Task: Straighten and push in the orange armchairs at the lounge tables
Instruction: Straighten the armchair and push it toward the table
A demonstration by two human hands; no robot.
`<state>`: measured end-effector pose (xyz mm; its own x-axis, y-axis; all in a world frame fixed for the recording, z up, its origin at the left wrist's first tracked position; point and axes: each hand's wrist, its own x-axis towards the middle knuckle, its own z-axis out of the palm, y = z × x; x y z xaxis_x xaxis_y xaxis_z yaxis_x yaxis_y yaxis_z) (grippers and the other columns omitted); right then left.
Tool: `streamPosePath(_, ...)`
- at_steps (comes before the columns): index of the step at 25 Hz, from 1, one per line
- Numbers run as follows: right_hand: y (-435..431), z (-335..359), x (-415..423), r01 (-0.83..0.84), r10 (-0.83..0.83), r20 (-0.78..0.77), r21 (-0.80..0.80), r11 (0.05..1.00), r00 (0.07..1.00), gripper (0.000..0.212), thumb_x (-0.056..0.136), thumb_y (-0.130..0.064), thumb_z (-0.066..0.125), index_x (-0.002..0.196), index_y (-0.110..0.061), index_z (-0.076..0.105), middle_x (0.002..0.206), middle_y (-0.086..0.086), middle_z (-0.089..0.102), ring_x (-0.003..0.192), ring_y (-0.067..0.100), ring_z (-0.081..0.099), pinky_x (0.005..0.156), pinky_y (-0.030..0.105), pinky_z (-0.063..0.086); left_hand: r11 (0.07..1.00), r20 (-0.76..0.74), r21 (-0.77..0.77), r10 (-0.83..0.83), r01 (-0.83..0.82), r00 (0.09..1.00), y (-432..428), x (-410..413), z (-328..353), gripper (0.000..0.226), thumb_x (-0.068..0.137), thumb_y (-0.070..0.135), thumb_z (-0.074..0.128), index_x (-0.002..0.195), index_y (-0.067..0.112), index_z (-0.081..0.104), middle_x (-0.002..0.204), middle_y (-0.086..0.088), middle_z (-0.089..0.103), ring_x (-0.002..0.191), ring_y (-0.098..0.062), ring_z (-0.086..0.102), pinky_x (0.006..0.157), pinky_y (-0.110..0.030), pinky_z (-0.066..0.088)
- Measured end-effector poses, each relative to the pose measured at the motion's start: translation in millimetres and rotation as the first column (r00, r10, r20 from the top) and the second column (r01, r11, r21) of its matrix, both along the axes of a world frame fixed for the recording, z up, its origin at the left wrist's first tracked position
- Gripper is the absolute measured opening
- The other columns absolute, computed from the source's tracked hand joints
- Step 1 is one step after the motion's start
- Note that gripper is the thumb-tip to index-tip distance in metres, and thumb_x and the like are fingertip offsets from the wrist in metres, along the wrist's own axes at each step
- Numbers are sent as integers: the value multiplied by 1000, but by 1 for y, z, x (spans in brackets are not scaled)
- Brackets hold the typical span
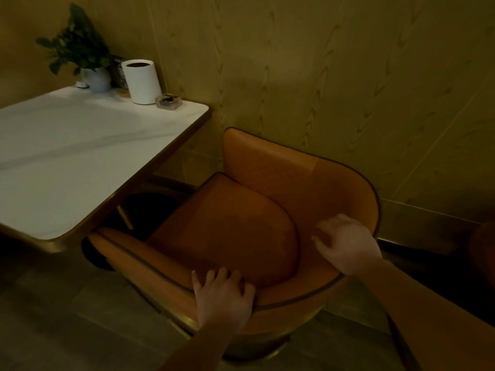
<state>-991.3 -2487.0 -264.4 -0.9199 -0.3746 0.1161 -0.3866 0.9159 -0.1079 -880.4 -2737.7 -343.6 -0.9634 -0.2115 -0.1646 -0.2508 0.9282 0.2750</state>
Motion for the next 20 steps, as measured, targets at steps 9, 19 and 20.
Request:
streamPosePath(9,11,-4,-33,27,-27,-65,-3,1000,998,33,95,-47,51,112,-24,68,106,-5,69,101,16,56,84,36,49,1000,-16,-1,16,-16,1000,13,-29,0,43,90,54,25,99,32,61,109,10,58,117,-17,47,117,-62,9)
streamPosePath(19,13,-1,-47,8,-8,17,41,999,1000,34,95,-48,45,111,-29,67,106,-7,68,103,16,56,91,36,43,1000,43,7,15,-15,999,14,-37,2,44,90,55,26,112,33,57,122,1,55,125,-24,43,117,-64,3)
streamPosePath(20,13,1,-46,7,-9,32,60,998,999,30,95,-46,45,106,-29,67,101,-6,67,100,17,57,89,36,42,1000,86,9,5,-6,996,14,-35,4,45,91,56,26,116,32,55,126,-1,53,127,-26,41,117,-65,2)
